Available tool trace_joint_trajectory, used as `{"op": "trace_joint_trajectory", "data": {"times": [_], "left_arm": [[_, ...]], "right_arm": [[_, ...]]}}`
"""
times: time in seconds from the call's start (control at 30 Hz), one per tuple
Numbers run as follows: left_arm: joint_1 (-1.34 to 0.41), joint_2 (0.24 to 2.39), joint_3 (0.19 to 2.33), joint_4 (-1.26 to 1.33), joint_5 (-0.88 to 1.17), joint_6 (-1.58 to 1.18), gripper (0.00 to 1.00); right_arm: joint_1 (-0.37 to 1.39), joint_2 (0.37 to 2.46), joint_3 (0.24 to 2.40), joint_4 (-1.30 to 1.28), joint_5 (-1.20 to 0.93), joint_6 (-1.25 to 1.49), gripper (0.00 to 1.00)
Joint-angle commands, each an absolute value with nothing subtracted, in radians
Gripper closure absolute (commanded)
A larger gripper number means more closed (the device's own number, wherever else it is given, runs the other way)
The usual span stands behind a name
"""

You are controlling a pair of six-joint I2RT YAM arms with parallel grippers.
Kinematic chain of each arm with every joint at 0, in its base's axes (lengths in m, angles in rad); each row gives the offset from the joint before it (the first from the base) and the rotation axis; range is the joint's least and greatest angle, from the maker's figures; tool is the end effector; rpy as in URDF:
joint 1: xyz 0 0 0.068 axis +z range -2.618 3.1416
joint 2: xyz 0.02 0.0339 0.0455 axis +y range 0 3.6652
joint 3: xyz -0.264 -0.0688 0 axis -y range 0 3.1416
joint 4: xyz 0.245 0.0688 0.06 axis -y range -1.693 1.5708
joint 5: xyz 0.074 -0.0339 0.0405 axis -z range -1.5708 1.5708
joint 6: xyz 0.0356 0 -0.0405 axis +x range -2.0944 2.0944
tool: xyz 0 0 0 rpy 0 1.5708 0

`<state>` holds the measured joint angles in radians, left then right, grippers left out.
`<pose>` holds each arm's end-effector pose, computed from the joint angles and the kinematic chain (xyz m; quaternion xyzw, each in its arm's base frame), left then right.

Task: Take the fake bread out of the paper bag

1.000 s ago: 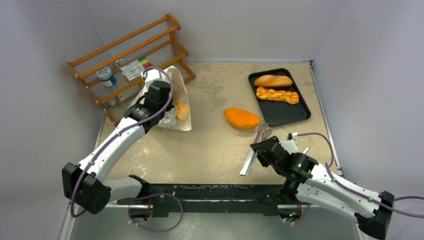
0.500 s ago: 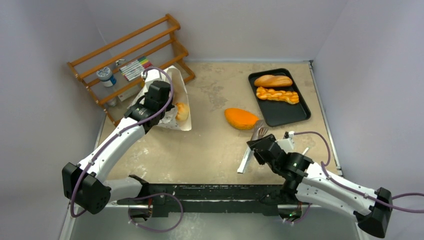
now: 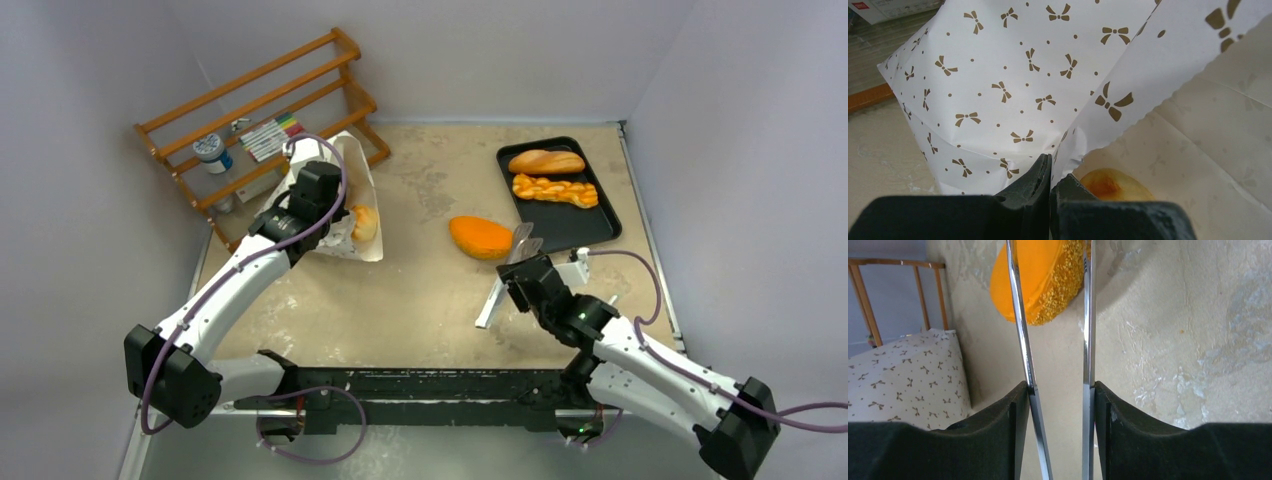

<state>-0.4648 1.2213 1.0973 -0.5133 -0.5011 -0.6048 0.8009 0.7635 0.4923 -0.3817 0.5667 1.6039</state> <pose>0.2443 -0.1034 0.3282 -0.1718 0.8552 -0.0317 0.4879 0.1279 0.1045 0.2250 0.4504 0.7439 0.3065 0.3870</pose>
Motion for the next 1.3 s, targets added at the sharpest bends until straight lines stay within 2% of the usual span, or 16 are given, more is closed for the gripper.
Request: {"op": "trace_joint_trajectory", "data": {"times": [0.0,0.83,1.27], "left_arm": [[-0.45,1.221,1.094,-0.437,-0.509,-0.582,1.0],[-0.432,1.24,1.105,-0.432,-0.5,-0.575,1.0],[-0.432,1.231,1.101,-0.439,-0.503,-0.574,1.0]], "right_arm": [[0.729,0.799,0.485,-0.251,0.498,1.501,0.5],[0.551,0.925,0.433,-0.027,0.319,1.367,0.48],[0.52,0.991,0.423,0.059,0.256,1.335,0.48]]}}
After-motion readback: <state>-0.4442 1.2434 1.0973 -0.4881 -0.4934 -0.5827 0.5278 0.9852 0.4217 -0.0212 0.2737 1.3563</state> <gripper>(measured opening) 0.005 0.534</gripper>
